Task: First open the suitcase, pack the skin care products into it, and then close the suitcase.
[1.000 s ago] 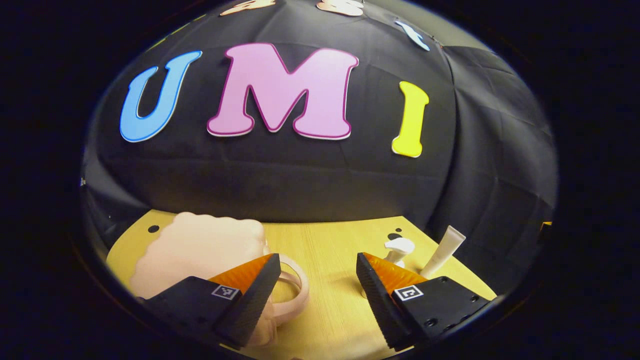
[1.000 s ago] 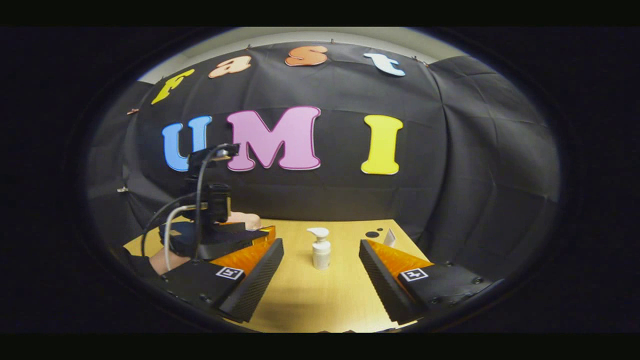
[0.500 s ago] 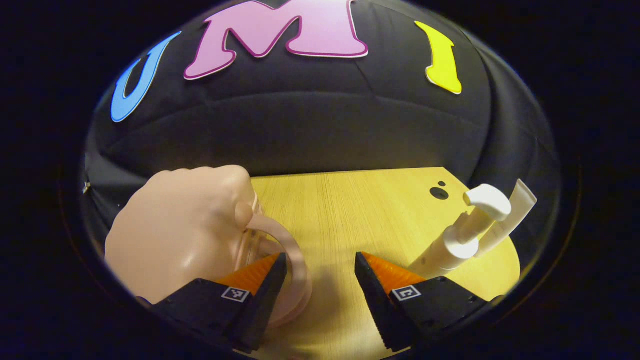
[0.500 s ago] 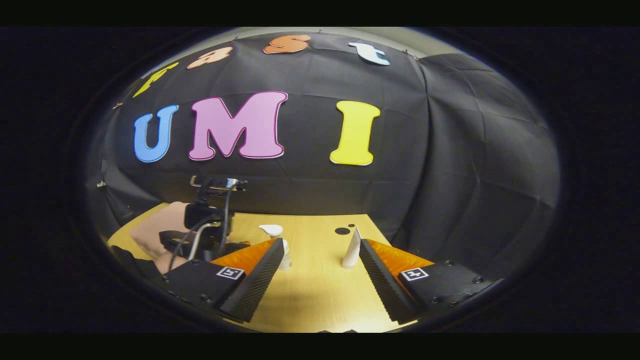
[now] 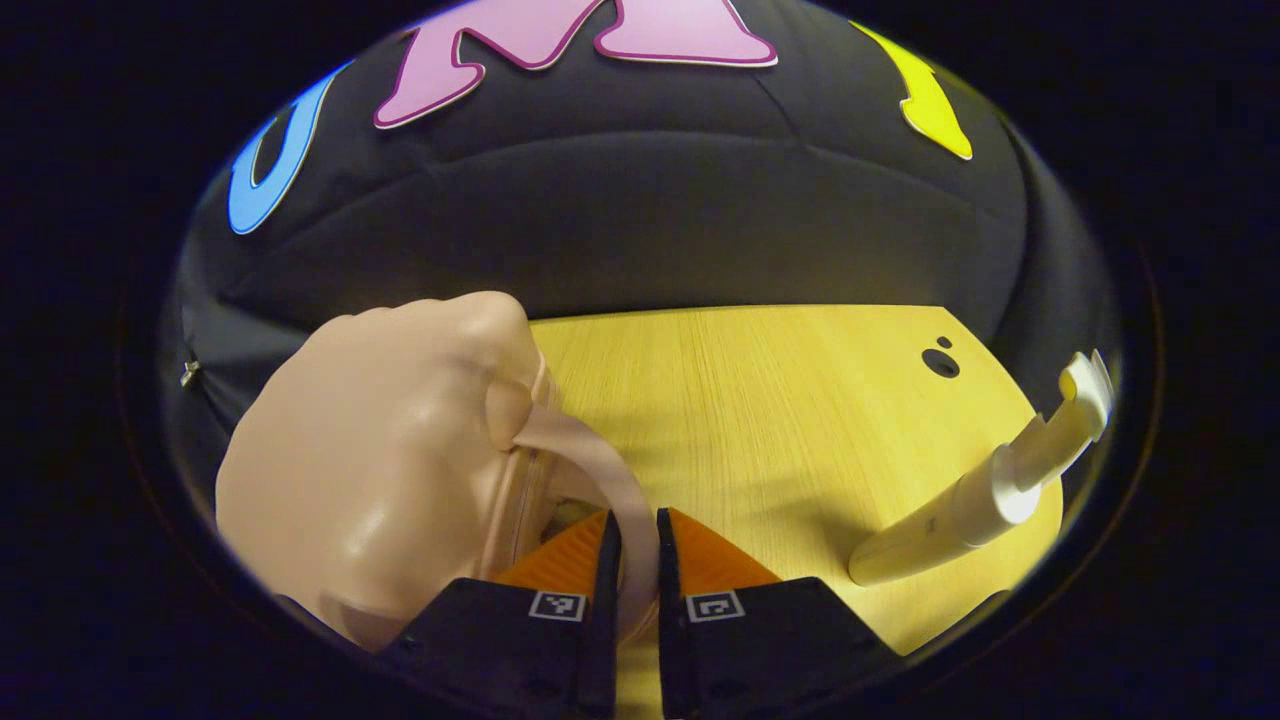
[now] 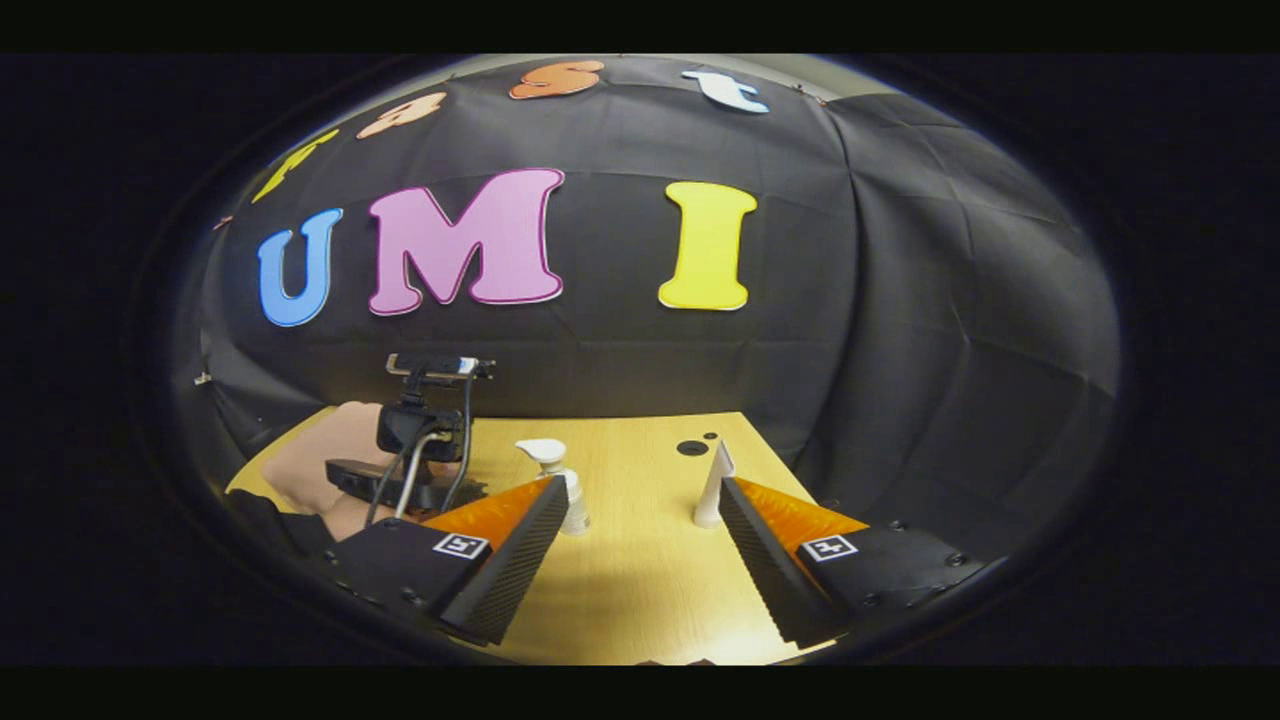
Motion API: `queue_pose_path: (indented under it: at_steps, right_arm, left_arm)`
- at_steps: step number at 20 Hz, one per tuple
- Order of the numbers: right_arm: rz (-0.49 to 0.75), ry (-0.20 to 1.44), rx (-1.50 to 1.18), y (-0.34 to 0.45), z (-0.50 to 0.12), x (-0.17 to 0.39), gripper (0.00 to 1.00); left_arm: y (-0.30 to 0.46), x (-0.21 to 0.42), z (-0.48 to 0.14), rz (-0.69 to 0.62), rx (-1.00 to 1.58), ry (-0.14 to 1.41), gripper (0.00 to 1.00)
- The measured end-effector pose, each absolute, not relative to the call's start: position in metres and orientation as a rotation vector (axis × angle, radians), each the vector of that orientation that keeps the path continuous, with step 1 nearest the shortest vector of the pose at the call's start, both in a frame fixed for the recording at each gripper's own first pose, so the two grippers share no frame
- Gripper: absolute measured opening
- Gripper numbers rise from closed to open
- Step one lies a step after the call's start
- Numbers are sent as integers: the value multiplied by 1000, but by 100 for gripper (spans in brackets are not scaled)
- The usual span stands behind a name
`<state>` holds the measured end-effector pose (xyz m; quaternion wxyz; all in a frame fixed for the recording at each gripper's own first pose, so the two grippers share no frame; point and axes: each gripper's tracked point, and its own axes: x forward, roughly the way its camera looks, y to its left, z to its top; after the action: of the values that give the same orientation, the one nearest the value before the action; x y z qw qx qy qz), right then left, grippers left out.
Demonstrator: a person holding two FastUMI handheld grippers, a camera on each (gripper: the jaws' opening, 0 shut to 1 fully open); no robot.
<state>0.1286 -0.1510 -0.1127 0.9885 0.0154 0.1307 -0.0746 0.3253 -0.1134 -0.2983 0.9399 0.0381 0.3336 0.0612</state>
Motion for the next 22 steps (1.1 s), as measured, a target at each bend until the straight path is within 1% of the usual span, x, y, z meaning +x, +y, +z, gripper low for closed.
queue_pose_path:
  at_steps: [1,2,3,4,6,10,13,15,17,20,22]
  right_arm:
    - [-146,257,27,-149,-111,130,97]
    - [-140,252,24,-147,-110,131,97]
    - [-134,248,23,-144,-108,132,97]
    - [-126,243,26,-141,-107,132,97]
    - [-107,236,34,-131,-104,133,97]
    - [-48,220,51,-105,-97,136,97]
    - [1,195,64,-86,-87,140,97]
    - [28,178,70,-74,-79,142,97]
    - [55,164,77,-63,-74,143,97]
    - [71,161,48,-53,-71,141,97]
    - [65,160,32,-51,-72,139,97]
  left_arm:
    - [-114,326,-287,118,73,666,19]
    - [-113,327,-276,120,63,649,18]
    - [-110,327,-262,128,44,646,12]
    - [-110,323,-249,125,0,654,15]
    - [-110,315,-225,111,-97,680,14]
    - [-81,311,-154,105,-95,663,14]
    - [-32,308,-91,120,-88,669,14]
    - [4,299,-64,119,-23,669,14]
    - [48,288,-41,142,25,668,14]
    - [127,274,-11,205,137,628,14]
    - [181,267,-6,256,222,610,12]
